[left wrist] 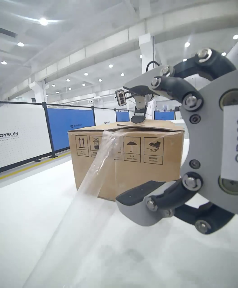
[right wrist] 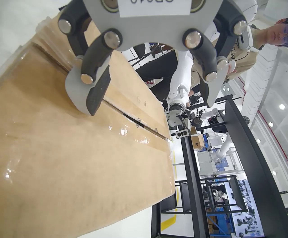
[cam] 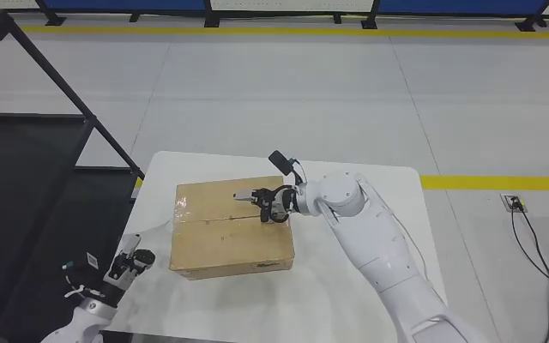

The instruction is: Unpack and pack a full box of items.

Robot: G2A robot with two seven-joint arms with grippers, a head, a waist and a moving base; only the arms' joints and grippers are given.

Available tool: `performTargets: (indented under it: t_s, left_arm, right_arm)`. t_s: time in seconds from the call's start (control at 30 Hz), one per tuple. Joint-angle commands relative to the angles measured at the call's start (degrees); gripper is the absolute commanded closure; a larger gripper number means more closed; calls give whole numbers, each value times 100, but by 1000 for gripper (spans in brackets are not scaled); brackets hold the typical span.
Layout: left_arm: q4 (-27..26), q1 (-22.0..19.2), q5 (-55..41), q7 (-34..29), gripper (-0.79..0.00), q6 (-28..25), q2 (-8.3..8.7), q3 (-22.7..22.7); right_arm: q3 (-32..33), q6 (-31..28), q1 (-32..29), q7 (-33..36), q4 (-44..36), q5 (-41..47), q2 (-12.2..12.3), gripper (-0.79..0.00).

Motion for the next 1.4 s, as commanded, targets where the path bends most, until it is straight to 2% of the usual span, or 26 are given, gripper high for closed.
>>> performTargets:
  t_s: [0.0,0.17,0.3,0.47,0.67,0.8,1.0,1.37]
  left_arm:
    - [390,-343,-170,-209,-785,84,-8,99]
    - [1188,-1055,-575,-655,-785,322,-56,408]
    - [1658,-1428,-553,-697,-785,303,-86,565]
    - [2056,-1737,-748,-478,-785,315,-141,659]
    - [2191,-1890,-850,-40,-785,-91,-194,646]
    - [2007,-1803,-726,351,-785,-441,-209,576]
    - [1370,-1450,-400,1064,-785,-747,-228,446]
    - [-389,-349,1018,2577,-785,-589,-245,101]
  right_arm:
    - [-32,-13,20,-8,16,-1,-1,-785]
    - [-83,-12,34,-47,1,-2,7,-785]
    - [-74,10,4,-57,-67,-7,35,-785]
    - [-59,54,-57,-63,-189,-23,74,-785]
    - [-65,85,-124,-77,-306,-25,110,-785]
    - [-73,91,-149,-78,-358,-34,133,-785]
    - [-57,83,-186,-75,-411,-13,172,-785]
    - [-88,35,-170,-49,-400,51,217,-785]
